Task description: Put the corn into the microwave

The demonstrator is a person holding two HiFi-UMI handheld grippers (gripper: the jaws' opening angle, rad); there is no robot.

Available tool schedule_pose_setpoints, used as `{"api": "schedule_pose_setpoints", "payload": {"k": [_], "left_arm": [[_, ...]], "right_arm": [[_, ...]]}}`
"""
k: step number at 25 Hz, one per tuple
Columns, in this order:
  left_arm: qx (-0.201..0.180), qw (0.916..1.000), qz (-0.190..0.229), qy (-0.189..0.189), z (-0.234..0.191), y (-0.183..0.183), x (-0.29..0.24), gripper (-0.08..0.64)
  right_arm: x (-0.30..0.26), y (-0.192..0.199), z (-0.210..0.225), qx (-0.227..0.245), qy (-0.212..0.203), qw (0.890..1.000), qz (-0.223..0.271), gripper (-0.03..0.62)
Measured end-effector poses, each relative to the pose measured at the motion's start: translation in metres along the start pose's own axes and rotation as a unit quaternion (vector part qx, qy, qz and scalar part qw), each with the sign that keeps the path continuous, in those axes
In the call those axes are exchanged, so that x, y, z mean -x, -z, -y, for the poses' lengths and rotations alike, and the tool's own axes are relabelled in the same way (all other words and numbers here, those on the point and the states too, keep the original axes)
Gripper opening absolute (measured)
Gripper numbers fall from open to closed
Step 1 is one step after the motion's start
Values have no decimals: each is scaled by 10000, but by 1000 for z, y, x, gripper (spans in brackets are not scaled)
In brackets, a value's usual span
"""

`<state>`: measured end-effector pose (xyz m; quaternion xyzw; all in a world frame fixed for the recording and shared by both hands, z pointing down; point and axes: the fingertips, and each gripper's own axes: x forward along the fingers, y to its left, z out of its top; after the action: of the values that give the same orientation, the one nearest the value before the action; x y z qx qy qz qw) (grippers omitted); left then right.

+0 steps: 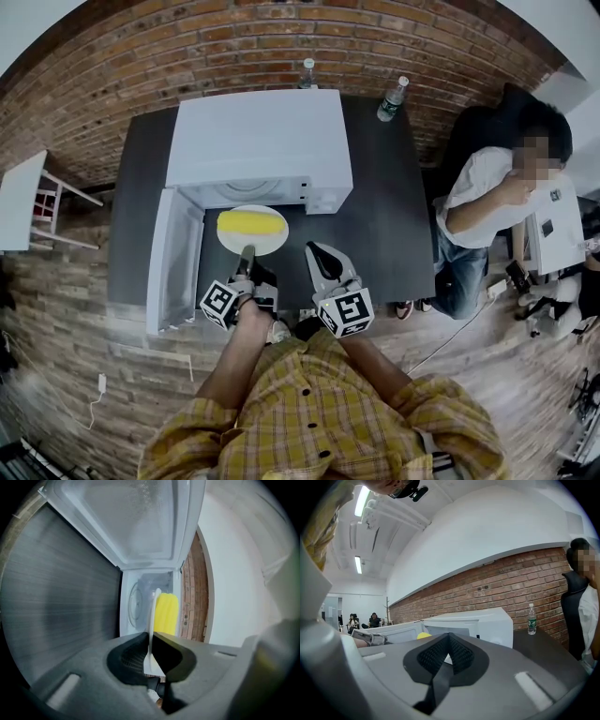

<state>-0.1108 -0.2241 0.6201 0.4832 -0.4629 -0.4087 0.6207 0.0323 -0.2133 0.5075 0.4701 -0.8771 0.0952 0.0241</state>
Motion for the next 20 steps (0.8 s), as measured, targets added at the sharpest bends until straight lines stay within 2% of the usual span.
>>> {"api": "schedule_pose_setpoints", "payload": {"k": [10, 20], "left_arm": [[-125, 9998, 96, -123, -17, -17, -27, 26], [49, 9996, 234, -136, -31, -30, -60, 26]], "right_arm": [[-6, 2, 5, -19, -16, 10000, -78, 3], [-12, 2, 15, 53, 36, 9999, -137, 3]]}}
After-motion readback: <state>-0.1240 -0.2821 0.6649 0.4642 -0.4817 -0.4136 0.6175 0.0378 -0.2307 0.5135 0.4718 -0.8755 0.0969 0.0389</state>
